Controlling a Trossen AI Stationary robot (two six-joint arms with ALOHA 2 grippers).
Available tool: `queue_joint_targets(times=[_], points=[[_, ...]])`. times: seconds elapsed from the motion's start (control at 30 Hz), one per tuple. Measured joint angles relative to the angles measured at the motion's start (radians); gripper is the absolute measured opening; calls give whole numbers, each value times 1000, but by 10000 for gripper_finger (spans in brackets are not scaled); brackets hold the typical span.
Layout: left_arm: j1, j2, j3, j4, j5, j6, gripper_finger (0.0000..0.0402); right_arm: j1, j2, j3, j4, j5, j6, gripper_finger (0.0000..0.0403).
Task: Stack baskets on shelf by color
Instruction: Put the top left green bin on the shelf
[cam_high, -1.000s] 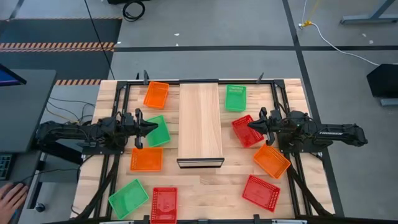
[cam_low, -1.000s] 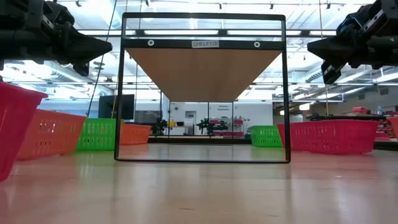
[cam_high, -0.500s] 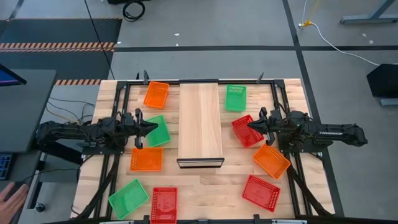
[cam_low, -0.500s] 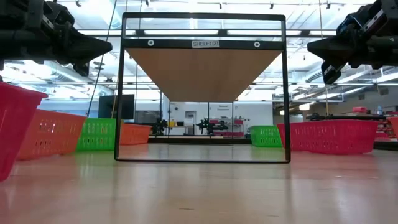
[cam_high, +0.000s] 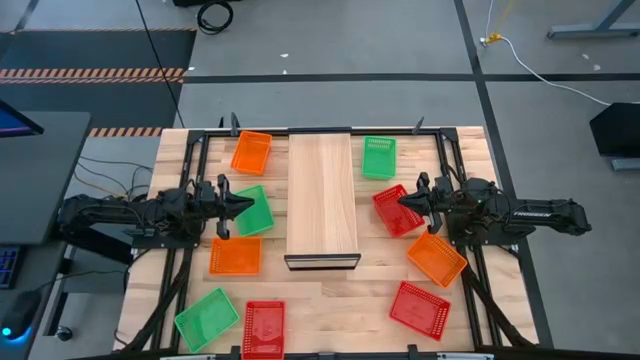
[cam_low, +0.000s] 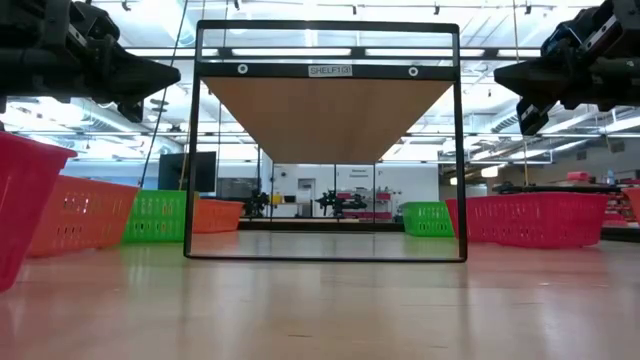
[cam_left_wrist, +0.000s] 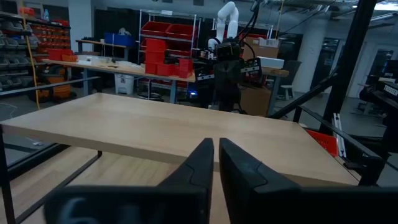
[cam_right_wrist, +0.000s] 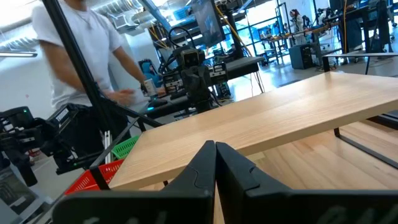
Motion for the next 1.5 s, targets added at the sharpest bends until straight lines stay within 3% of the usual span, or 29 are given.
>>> queue_joint_targets(times=[1.5], points=[[0, 0, 0, 9, 0, 0, 30, 0, 0, 0, 0, 0, 0, 13]])
